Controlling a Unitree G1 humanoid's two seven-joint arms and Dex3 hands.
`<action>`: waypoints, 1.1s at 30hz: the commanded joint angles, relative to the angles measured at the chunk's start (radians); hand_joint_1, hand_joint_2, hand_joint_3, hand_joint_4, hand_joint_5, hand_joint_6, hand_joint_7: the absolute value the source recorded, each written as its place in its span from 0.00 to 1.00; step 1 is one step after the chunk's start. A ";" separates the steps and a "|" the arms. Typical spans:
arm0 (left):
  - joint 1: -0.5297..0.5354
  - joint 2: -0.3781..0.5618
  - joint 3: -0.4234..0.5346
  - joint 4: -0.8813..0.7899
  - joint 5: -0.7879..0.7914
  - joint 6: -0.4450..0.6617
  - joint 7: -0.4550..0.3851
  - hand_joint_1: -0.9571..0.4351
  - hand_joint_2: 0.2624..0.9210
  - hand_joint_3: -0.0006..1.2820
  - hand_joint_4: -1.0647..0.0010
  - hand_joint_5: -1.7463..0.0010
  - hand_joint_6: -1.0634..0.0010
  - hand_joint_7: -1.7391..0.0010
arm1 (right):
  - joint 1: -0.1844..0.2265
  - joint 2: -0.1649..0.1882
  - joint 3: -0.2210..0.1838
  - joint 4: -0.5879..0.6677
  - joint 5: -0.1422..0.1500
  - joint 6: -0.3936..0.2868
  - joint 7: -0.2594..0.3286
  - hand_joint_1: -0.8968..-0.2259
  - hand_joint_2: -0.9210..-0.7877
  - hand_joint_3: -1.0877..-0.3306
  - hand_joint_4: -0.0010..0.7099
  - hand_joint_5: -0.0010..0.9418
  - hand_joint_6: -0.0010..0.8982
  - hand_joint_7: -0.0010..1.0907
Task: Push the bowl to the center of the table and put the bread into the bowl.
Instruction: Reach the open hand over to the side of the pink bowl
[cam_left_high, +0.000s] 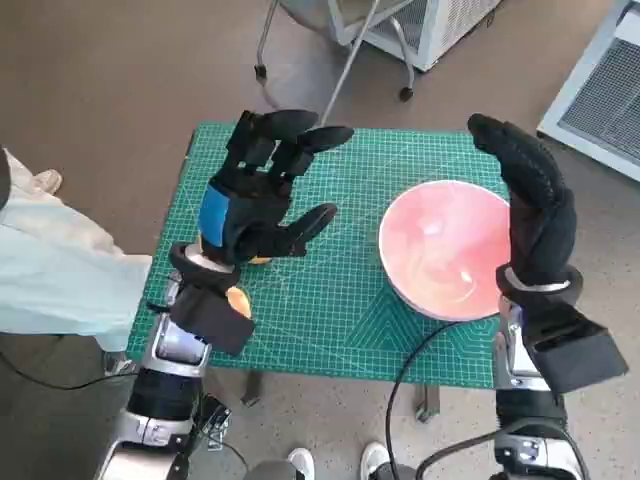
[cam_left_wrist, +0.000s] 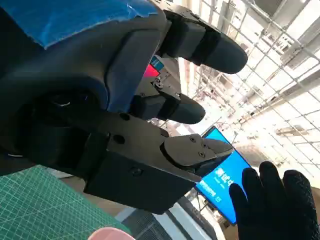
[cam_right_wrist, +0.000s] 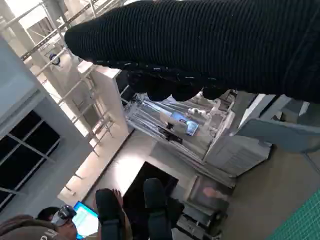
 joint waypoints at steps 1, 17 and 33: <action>0.001 -0.002 -0.001 -0.015 -0.015 -0.001 -0.005 0.74 0.62 0.45 0.85 0.55 0.86 0.43 | 0.023 -0.007 -0.004 0.016 0.005 0.005 0.011 0.49 0.00 0.39 0.53 0.00 0.03 0.72; 0.010 -0.011 0.002 -0.018 -0.017 0.006 0.001 0.74 0.62 0.46 0.86 0.54 0.87 0.42 | 0.030 -0.012 -0.011 0.016 0.006 0.004 0.009 0.49 0.00 0.39 0.52 0.00 0.02 0.73; 0.029 -0.020 0.003 -0.032 -0.007 0.010 0.011 0.74 0.61 0.46 0.86 0.53 0.87 0.42 | 0.061 -0.083 -0.101 0.096 0.018 -0.045 -0.007 0.48 0.00 0.36 0.51 0.00 0.01 0.72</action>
